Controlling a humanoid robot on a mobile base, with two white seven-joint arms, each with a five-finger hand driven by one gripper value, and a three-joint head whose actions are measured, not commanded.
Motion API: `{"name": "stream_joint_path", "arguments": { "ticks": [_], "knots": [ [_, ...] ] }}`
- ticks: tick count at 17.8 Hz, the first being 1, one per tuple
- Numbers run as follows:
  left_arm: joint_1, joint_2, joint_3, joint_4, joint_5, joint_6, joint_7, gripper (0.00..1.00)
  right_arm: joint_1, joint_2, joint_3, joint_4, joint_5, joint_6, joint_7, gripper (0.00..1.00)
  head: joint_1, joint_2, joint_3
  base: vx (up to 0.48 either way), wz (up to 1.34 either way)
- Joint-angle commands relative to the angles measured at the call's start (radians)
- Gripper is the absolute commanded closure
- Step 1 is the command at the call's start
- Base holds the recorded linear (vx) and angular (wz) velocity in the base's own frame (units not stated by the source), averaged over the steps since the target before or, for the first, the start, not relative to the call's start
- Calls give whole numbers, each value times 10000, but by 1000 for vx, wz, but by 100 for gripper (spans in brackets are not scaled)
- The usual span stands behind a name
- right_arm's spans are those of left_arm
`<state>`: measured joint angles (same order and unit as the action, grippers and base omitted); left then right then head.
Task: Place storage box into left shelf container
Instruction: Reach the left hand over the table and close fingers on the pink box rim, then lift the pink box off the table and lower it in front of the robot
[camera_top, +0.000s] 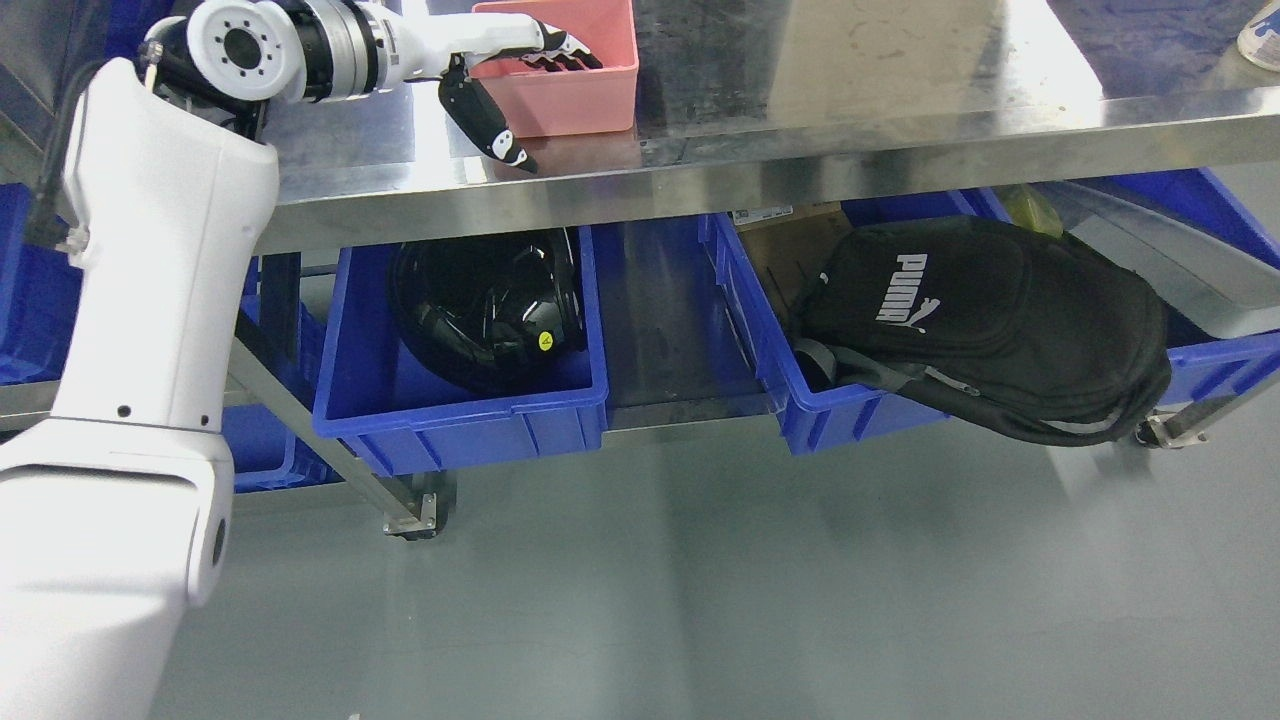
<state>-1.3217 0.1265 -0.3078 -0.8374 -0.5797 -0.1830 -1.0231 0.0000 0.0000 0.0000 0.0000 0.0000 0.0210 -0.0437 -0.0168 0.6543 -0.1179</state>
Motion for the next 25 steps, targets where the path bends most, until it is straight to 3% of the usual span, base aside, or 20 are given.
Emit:
{"name": "stream_joint_path", "arguments": {
  "ticks": [1, 5, 6, 8, 13, 17, 22, 25],
  "knots": [
    [-328, -1091, -128, 2437, -707, -42, -16, 34, 92, -175, -46, -175, 15, 4, 7, 0, 0, 0, 0, 0, 0],
    [-191, -1020, 285, 2438, -722, -377, -184, 60, 92, -175, -46, -175, 15, 4, 7, 0, 0, 0, 0, -1, 50],
    [-144, -959, 499, 2453, -707, -638, -367, 70, 92, -175, -46, -175, 15, 4, 7, 0, 0, 0, 0, -9, 115],
    [55, -912, 1539, 2468, -707, -1403, -812, 98, 92, -175, -46, -175, 15, 4, 7, 0, 0, 0, 0, -25, 203],
    [10, -1091, 5449, 2438, 393, -1730, -875, 100, 92, -175, -46, -175, 15, 4, 7, 0, 0, 0, 0, 2, 20],
    [-98, -1091, 5670, 2132, 3184, -659, -814, 100, 92, -175, -46, -175, 15, 4, 7, 0, 0, 0, 0, 4, 13],
    [-21, -1091, 5717, 1855, 4841, -120, -844, 100, 92, -175, -46, -175, 15, 4, 7, 0, 0, 0, 0, 0, -15],
    [238, -1091, 5518, 1077, 7319, 736, -753, 100, 92, -175, -46, -175, 15, 4, 7, 0, 0, -1, 0, -1, -7]
  ]
}}
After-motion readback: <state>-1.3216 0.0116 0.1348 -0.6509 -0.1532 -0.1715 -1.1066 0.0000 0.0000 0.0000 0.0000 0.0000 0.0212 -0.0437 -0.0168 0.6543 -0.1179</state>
